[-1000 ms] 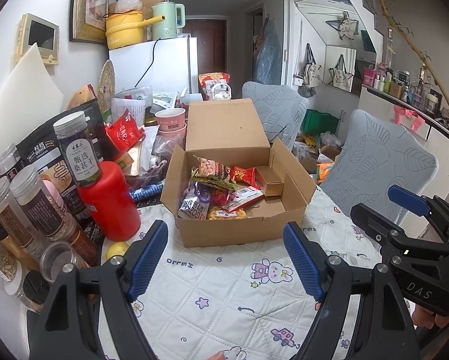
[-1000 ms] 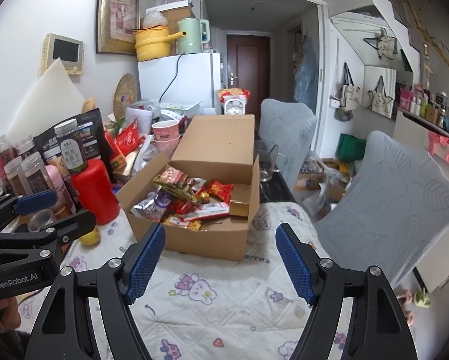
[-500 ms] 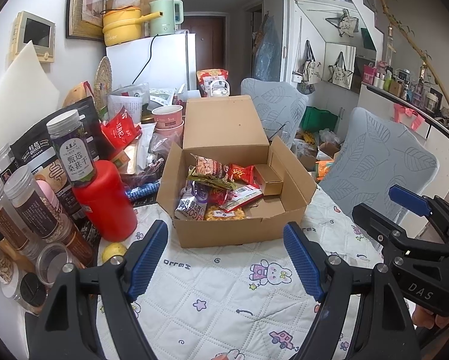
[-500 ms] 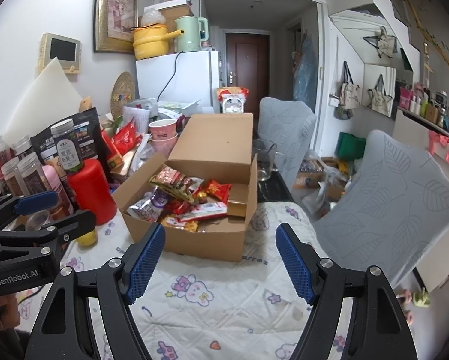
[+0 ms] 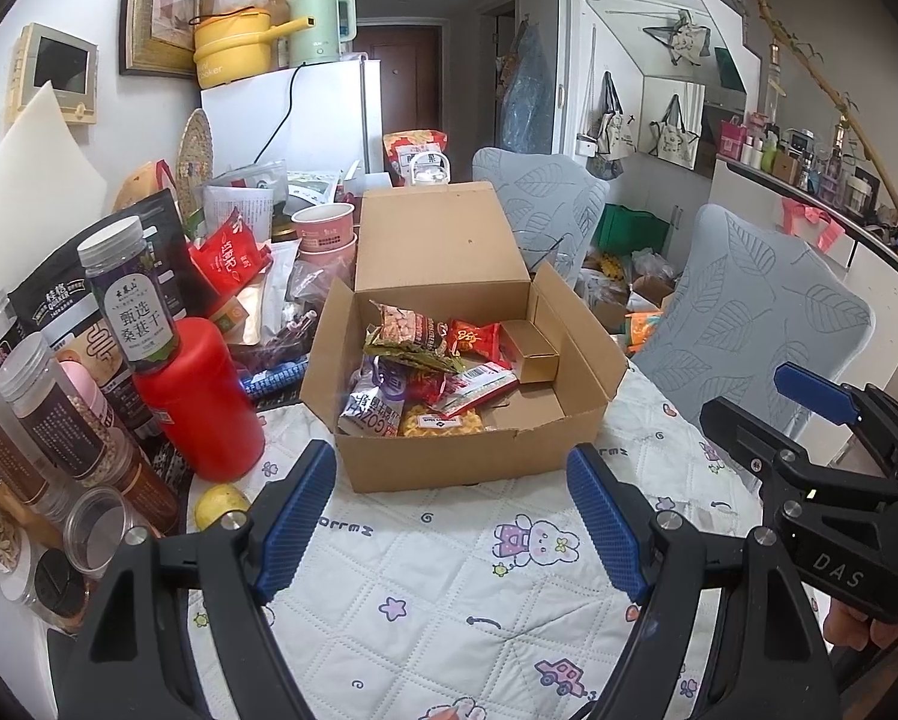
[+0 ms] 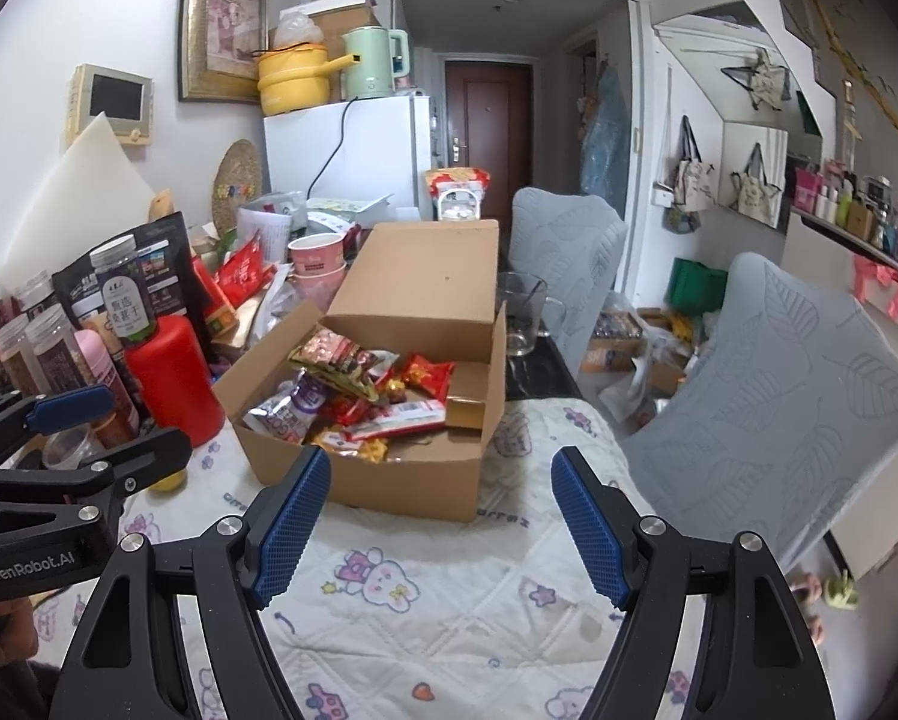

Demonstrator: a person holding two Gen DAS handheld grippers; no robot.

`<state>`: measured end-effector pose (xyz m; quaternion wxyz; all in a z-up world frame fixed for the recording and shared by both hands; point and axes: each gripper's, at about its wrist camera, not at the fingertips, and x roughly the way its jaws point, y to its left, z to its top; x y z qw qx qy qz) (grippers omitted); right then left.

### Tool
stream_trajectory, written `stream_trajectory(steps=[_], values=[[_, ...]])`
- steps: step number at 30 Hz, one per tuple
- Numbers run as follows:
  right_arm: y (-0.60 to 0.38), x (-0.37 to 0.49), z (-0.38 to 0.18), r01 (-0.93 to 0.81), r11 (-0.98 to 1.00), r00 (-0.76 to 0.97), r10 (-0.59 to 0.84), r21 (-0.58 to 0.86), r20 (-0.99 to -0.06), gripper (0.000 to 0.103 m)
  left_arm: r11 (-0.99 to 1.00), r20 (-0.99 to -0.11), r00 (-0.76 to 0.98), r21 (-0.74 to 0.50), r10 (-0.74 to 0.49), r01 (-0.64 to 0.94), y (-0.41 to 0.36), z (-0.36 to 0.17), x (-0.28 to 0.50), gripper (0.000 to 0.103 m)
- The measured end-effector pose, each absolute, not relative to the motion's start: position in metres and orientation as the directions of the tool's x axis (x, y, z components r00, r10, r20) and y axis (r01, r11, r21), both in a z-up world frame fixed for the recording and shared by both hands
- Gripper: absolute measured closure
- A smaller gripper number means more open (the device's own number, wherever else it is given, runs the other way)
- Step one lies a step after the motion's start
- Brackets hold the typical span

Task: Organize snacks

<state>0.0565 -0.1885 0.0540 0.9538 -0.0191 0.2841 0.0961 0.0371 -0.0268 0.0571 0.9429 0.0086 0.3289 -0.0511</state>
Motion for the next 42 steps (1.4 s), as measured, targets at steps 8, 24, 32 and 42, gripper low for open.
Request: stream_trajectory(steps=[8,24,32,42], values=[[-0.1893,0.0555,0.0533,-0.189,0.982,0.818,0.166,0.015,-0.551,0.026,0.994,-0.624,0.776,-0.017,-0.096,0.110,-0.0266,0.0566,0.0377,0.024],[-0.1910,0.0560,0.0571,-0.194,0.981,0.822,0.168,0.009,-0.544,0.026,0.995,-0.615,0.783,-0.025,-0.093,0.099,-0.0250,0.0600,0.0355,0.024],[-0.1929,0.0577,0.0570,-0.192,0.981,0.818,0.166,0.012,-0.551,0.026,0.995,-0.613,0.785,-0.032,-0.095,0.096,-0.0251,0.0608,0.0340,0.024],[-0.1967,0.0572,0.0574,-0.188,0.982,0.815,0.168,0.021,-0.554,0.026,0.997,-0.611,0.789,-0.006,-0.068,0.082,-0.0274,0.0588,0.0352,0.024]])
